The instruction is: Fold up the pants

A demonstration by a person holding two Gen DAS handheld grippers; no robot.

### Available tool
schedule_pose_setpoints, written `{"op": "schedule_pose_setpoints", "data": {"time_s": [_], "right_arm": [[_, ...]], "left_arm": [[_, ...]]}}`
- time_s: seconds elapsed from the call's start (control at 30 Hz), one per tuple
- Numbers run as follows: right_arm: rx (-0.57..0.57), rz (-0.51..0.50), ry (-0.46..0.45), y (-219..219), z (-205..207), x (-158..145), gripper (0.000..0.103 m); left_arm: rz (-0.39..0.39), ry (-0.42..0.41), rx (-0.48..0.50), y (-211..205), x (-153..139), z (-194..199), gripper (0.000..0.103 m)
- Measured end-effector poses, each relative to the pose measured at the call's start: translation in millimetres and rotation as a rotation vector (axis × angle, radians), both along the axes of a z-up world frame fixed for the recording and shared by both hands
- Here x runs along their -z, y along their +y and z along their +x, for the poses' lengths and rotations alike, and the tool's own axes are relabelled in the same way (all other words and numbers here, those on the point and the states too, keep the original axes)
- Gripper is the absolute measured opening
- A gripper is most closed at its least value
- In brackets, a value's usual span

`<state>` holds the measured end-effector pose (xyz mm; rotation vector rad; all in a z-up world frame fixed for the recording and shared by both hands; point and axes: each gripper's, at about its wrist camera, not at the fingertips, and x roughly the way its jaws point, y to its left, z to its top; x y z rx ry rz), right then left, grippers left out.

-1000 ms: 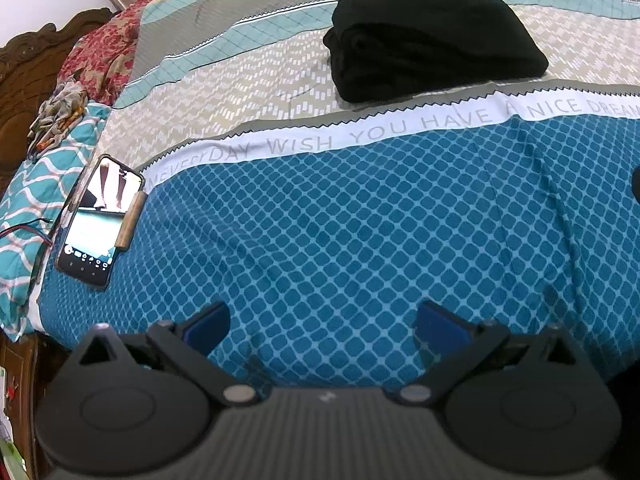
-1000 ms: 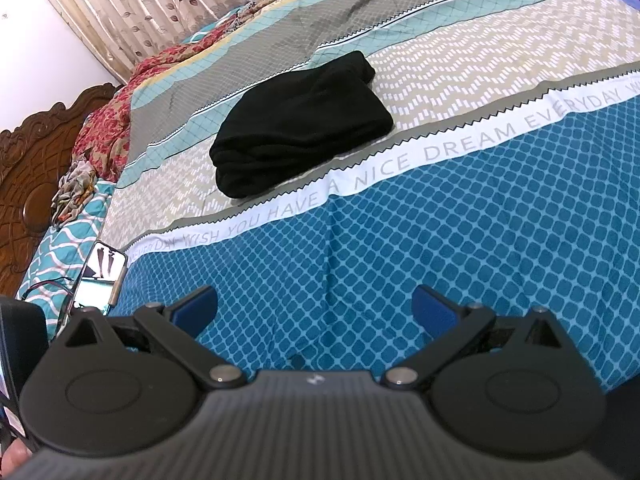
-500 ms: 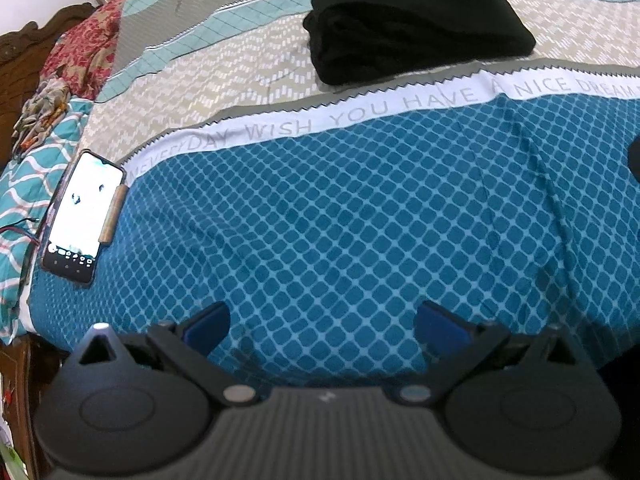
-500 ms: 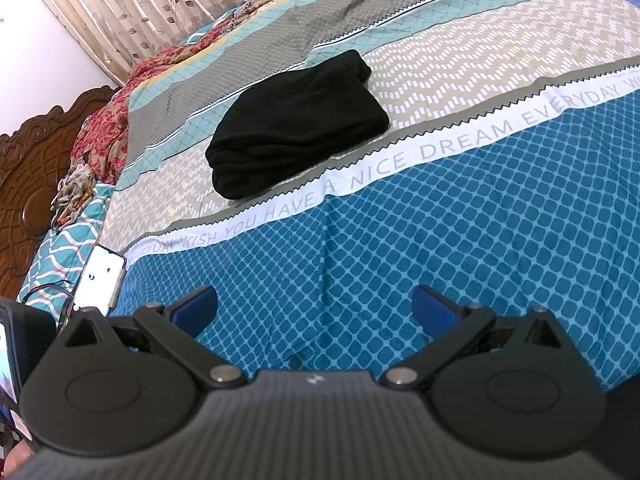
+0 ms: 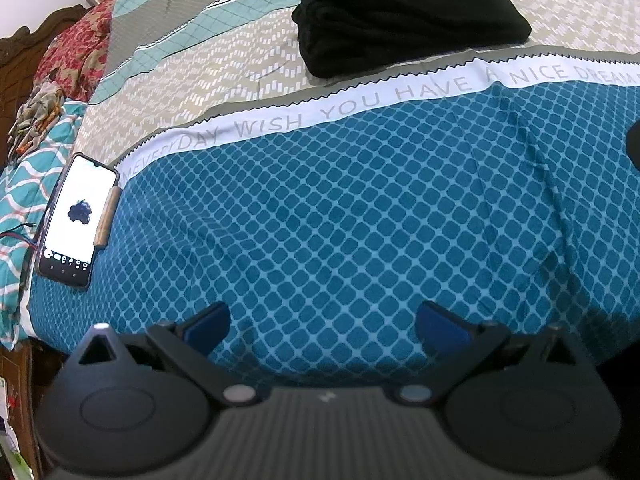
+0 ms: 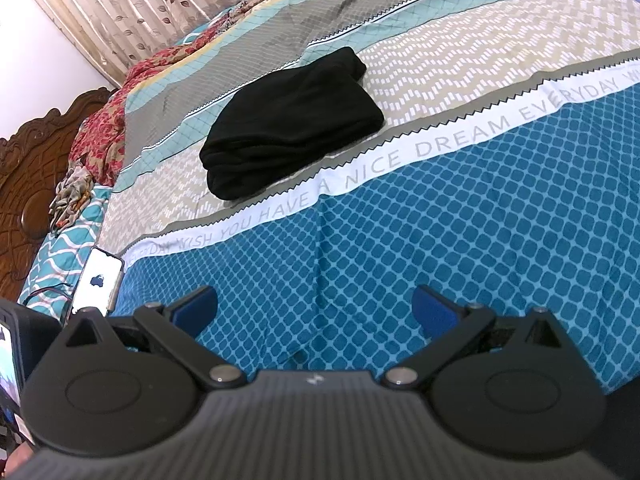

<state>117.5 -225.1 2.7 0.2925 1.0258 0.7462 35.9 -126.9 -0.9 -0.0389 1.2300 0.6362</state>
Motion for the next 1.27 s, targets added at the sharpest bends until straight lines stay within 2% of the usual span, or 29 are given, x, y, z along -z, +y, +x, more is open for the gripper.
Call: {"op": "schedule_pose_setpoints", "data": {"time_s": [0.87,1.1,1.27], "right_arm": [[0.003,-0.001,0.026,-4.2,15.8,8.4,0.103],[0.007,-0.012,-0.019,-1.2,27.8,2.0,0.103],[0.014,-0.013,-0.060,2.1,38.5,-6.5,0.103]], "left_arm": [[-0.025,0.019,0.022,2.4,7.1,18.3,0.103],[-0.036,-0.014,0.040,6.8,-0.2,35.1,0.103],[-0.050,-0.088,0.055,15.4,-15.2,49.4,0.103]]}}
